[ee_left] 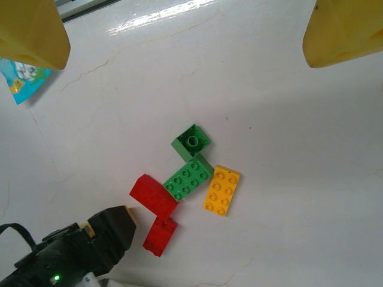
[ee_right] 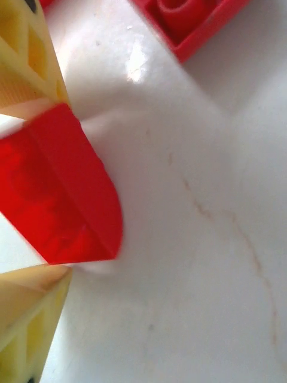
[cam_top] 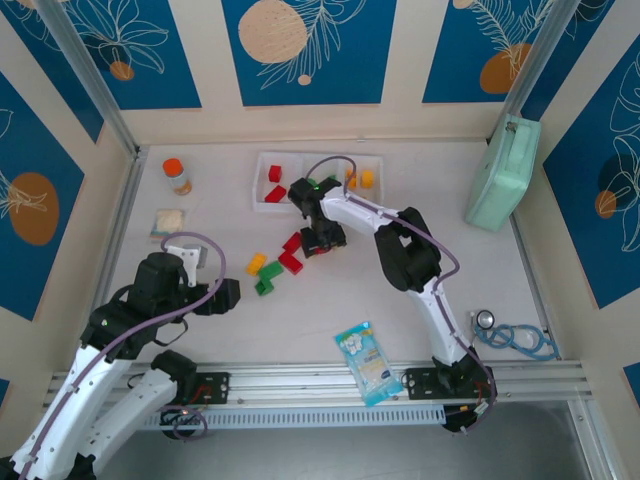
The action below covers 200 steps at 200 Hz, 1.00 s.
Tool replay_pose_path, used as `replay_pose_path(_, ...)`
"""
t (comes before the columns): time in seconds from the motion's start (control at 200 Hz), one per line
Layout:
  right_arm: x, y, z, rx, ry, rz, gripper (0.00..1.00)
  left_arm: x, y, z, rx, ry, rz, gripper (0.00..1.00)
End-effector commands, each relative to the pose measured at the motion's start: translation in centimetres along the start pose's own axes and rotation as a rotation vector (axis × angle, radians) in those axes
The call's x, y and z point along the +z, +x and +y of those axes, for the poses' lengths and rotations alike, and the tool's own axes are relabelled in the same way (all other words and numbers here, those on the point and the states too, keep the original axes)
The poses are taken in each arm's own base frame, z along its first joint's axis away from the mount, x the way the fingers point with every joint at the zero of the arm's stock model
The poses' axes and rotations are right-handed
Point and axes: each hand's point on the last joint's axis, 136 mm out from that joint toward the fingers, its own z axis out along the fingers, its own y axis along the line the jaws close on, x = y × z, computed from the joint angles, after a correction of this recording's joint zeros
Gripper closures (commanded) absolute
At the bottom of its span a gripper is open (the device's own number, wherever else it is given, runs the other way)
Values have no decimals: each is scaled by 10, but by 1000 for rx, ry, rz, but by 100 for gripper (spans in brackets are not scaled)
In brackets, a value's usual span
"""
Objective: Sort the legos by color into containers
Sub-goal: Rotate the lego at the center of the table.
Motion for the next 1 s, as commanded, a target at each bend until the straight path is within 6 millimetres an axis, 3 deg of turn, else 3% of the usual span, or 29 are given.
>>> replay_pose_path(0.0,-23,9,-15,15,3,-6,35,0,-1,2,5,-4,-11,1)
replay_pose_path(0.1,-37,7,-15,44,-61,-46,22,-1,-1,1,6,0,-15,1)
replay_pose_path(0.185,-46,3,-8,55,-132,-92,16,-1,-2,1,6,2,-16,1)
replay_pose_path(0.37,-33,-4,-6,-4,-183,-58,11,-2,-2,1,7,5,-19,1)
replay_pose_path(0.685,-32,-17,7,-301,-202,-110,11,-3,-2,1,10,5,-22,1)
replay_pose_path(0.89,-13,4,9,-726,-42,-179,15,-2,-2,2,6,1,-20,1)
replay_pose_path(0.995,-16,15,14,-834,-129,-248,15,-1,-1,2,7,-1,-16,1)
